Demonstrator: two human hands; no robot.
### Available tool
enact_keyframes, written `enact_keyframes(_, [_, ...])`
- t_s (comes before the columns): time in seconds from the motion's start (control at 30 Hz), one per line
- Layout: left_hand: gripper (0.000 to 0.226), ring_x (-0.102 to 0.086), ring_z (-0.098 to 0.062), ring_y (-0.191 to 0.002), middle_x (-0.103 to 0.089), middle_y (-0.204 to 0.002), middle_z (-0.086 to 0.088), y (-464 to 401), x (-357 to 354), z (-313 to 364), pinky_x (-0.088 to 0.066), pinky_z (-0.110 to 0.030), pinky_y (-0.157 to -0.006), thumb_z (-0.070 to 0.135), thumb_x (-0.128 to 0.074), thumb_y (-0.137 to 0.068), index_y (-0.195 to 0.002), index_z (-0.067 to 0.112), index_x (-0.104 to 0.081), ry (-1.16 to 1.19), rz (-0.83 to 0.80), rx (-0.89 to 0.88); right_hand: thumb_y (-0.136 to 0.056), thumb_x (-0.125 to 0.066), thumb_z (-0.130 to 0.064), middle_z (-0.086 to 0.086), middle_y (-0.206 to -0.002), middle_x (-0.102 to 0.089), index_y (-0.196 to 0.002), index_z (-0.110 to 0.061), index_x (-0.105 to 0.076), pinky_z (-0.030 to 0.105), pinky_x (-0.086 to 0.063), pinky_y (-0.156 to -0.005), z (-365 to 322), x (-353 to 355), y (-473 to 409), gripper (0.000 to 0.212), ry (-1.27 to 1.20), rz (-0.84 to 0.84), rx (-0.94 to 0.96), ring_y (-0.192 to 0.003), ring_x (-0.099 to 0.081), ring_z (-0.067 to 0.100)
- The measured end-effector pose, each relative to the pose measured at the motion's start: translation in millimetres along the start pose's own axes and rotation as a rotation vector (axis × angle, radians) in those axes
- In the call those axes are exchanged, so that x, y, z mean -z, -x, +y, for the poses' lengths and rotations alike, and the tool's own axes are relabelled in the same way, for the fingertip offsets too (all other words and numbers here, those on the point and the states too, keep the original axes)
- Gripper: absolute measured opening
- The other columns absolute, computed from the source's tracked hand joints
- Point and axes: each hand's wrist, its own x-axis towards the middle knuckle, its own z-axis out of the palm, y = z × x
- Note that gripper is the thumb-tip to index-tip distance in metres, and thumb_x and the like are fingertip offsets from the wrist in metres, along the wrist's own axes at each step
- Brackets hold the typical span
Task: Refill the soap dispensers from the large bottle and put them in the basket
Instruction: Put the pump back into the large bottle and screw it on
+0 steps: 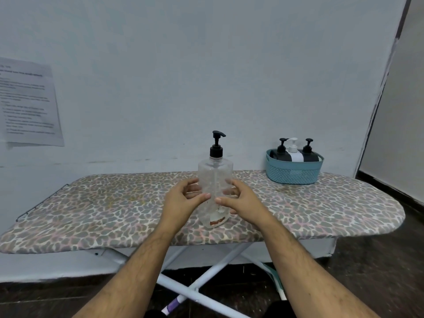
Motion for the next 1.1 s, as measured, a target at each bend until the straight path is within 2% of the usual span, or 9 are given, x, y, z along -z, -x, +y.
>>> enact_keyframes(0.1, [0.052, -0.066, 0.007, -0.094, -0.067, -0.106, 0.015, -12, -9, 6, -0.056, -0.017, -0.078, 0.022, -0.083, -0.076, -0.124, 0.020, -0.062, 0.051, 0.007, -0.012, -0.077, -0.084, -0.030, 0.004, -0.128, -0.059, -0.144, -0.022, -0.044, 0.034, -0.056, -0.085, 0, 1, -11, 0.078, -0.025, 0.097, 0.023, -0.108, -0.063, 0.016])
enact_keyframes(0.17, [0.048, -0.063, 0.009, -0.097, -0.066, -0.104, 0.019, -23, -17, 11, -0.054, -0.015, -0.081, 0.020, -0.079, -0.082, -0.127, 0.018, -0.063, 0.056, -0.003, -0.029, -0.077, -0.084, -0.031, 0.002, -0.123, -0.060, -0.140, -0.024, -0.047, 0.035, -0.057, -0.084, -3, 4, -17, 0.074, -0.020, 0.166, 0.037, -0.104, -0.064, 0.015])
enact_keyframes(0.23, [0.042, -0.064, 0.009, -0.096, -0.066, -0.099, 0.024, -37, -25, 15, -0.054, -0.014, -0.080, 0.017, -0.073, -0.088, -0.127, 0.026, -0.061, 0.071, -0.026, -0.031, -0.078, -0.083, -0.032, -0.005, -0.114, -0.060, -0.138, -0.025, -0.048, 0.036, -0.057, -0.084, -5, 6, -26, 0.070, -0.005, 0.234, 0.044, -0.099, -0.063, 0.012])
enact_keyframes(0.33, [0.036, -0.064, 0.013, -0.086, -0.063, -0.093, 0.029, -59, -41, 17, -0.051, -0.010, -0.073, 0.013, -0.064, -0.094, -0.120, 0.038, -0.056, 0.075, -0.054, -0.044, -0.082, -0.080, -0.029, -0.016, -0.100, -0.057, -0.136, -0.027, -0.048, 0.028, -0.055, -0.077, -5, 14, -42, 0.063, 0.013, 0.294, 0.066, -0.091, -0.061, 0.003])
enact_keyframes(0.47, [0.036, -0.062, 0.005, -0.099, -0.064, -0.103, 0.025, -97, -60, 10, -0.055, -0.025, -0.086, 0.015, -0.058, -0.098, -0.131, 0.029, -0.060, 0.082, -0.080, -0.035, -0.086, -0.075, -0.024, 0.000, -0.113, -0.068, -0.136, -0.025, -0.053, 0.037, -0.059, -0.080, 4, 33, -75, 0.054, 0.048, 0.325, 0.075, -0.095, -0.068, 0.012])
enact_keyframes(0.53, [0.036, -0.062, 0.003, -0.101, -0.065, -0.110, 0.019, -114, -70, 4, -0.056, -0.026, -0.086, 0.014, -0.056, -0.100, -0.134, 0.025, -0.059, 0.098, -0.092, -0.025, -0.087, -0.075, -0.024, 0.000, -0.113, -0.070, -0.138, -0.025, -0.053, 0.040, -0.060, -0.080, 10, 42, -92, 0.056, 0.062, 0.330, 0.065, -0.095, -0.069, 0.013])
enact_keyframes(0.67, [0.036, -0.062, -0.007, -0.113, -0.065, -0.126, 0.009, -152, -93, -12, -0.055, -0.035, -0.094, 0.016, -0.053, -0.101, -0.135, 0.028, -0.058, 0.091, -0.120, -0.023, -0.086, -0.075, -0.023, 0.000, -0.111, -0.070, -0.135, -0.026, -0.054, 0.039, -0.060, -0.080, 25, 59, -128, 0.053, 0.085, 0.357, 0.045, -0.095, -0.069, 0.014])
enact_keyframes(0.83, [0.036, -0.059, -0.006, -0.118, -0.064, -0.119, 0.019, -194, -119, -31, -0.050, -0.038, -0.102, 0.018, -0.051, -0.102, -0.133, 0.032, -0.059, 0.081, -0.126, -0.026, -0.087, -0.075, -0.021, 0.000, -0.109, -0.070, -0.134, -0.025, -0.054, 0.044, -0.059, -0.084, 44, 74, -169, 0.051, 0.114, 0.394, 0.023, -0.096, -0.068, 0.015])
enact_keyframes(1.1, [0.036, -0.059, -0.009, -0.119, -0.064, -0.129, 0.010, -229, -142, -59, -0.050, -0.043, -0.103, 0.022, -0.055, -0.100, -0.135, 0.029, -0.058, 0.067, -0.114, 0.012, -0.087, -0.073, -0.018, 0.002, -0.107, -0.071, -0.131, -0.025, -0.056, 0.047, -0.058, -0.087, 66, 87, -205, 0.048, 0.132, 0.375, -0.006, -0.095, -0.070, 0.017])
